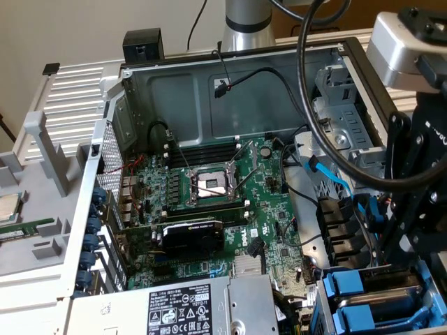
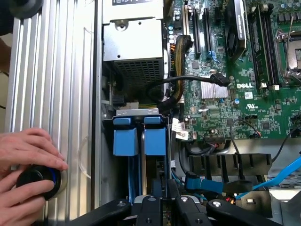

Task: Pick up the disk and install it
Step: 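Insert the first disk wire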

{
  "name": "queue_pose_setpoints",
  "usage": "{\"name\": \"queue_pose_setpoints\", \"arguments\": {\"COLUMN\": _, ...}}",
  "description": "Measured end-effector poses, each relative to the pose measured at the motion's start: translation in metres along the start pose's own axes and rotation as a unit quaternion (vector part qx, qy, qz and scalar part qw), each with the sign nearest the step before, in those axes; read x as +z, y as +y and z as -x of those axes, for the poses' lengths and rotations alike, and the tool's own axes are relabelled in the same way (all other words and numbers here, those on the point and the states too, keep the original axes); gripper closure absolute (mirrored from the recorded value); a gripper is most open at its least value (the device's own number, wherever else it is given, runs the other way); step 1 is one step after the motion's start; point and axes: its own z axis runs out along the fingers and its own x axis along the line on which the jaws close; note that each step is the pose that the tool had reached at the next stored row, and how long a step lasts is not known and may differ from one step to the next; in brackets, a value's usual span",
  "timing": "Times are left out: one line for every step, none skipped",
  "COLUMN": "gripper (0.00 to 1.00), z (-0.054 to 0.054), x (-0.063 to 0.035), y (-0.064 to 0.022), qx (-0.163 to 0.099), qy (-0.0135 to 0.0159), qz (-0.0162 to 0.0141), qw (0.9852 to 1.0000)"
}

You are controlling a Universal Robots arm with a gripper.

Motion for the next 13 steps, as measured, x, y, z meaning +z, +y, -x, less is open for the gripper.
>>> {"name": "queue_pose_setpoints", "arguments": {"gripper": 0.83, "z": 0.0, "x": 0.0001, "y": 0.0, "qx": 0.0, "qy": 0.0, "qz": 0.0, "qw": 1.0}}
{"name": "queue_pose_setpoints", "arguments": {"gripper": 0.83, "z": 0.0, "x": 0.0004, "y": -0.0001, "qx": 0.0, "qy": 0.0, "qz": 0.0, "qw": 1.0}}
{"name": "queue_pose_setpoints", "arguments": {"gripper": 0.83, "z": -0.0002, "x": 0.0007, "y": -0.0001, "qx": 0.0, "qy": 0.0, "qz": 0.0, "qw": 1.0}}
{"name": "queue_pose_setpoints", "arguments": {"gripper": 0.83, "z": -0.0003, "x": 0.001, "y": -0.0002, "qx": 0.0, "qy": 0.0, "qz": 0.0, "qw": 1.0}}
{"name": "queue_pose_setpoints", "arguments": {"gripper": 0.83, "z": -0.0005, "x": 0.0011, "y": -0.0002, "qx": 0.0, "qy": 0.0, "qz": 0.0, "qw": 1.0}}
{"name": "queue_pose_setpoints", "arguments": {"gripper": 0.83, "z": -0.0006, "x": 0.0011, "y": -0.0002, "qx": 0.0, "qy": -0.0001, "qz": 0.0, "qw": 1.0}}
{"name": "queue_pose_setpoints", "arguments": {"gripper": 0.83, "z": -0.0008, "x": 0.0011, "y": -0.0002, "qx": 0.0, "qy": 0.0, "qz": 0.0, "qw": 1.0}}
{"name": "queue_pose_setpoints", "arguments": {"gripper": 0.83, "z": -0.0008, "x": 0.0013, "y": -0.0002, "qx": 0.0, "qy": -0.0001, "qz": 0.0001, "qw": 1.0}}
{"name": "queue_pose_setpoints", "arguments": {"gripper": 0.83, "z": -0.0008, "x": 0.0016, "y": -0.0002, "qx": 0.0, "qy": -0.0001, "qz": 0.0003, "qw": 1.0}}
{"name": "queue_pose_setpoints", "arguments": {"gripper": 0.83, "z": -0.0009, "x": 0.0019, "y": -0.0003, "qx": 0.0, "qy": -0.0003, "qz": 0.0008, "qw": 1.0}}
{"name": "queue_pose_setpoints", "arguments": {"gripper": 0.83, "z": -0.001, "x": 0.0022, "y": -0.0004, "qx": 0.0, "qy": -0.0004, "qz": 0.0014, "qw": 1.0}}
{"name": "queue_pose_setpoints", "arguments": {"gripper": 0.83, "z": -0.0011, "x": 0.0024, "y": -0.0004, "qx": 0.0, "qy": -0.0006, "qz": 0.0019, "qw": 1.0}}
{"name": "queue_pose_setpoints", "arguments": {"gripper": 0.83, "z": -0.0012, "x": 0.0026, "y": -0.0004, "qx": 0.0, "qy": -0.0007, "qz": 0.0025, "qw": 1.0}}
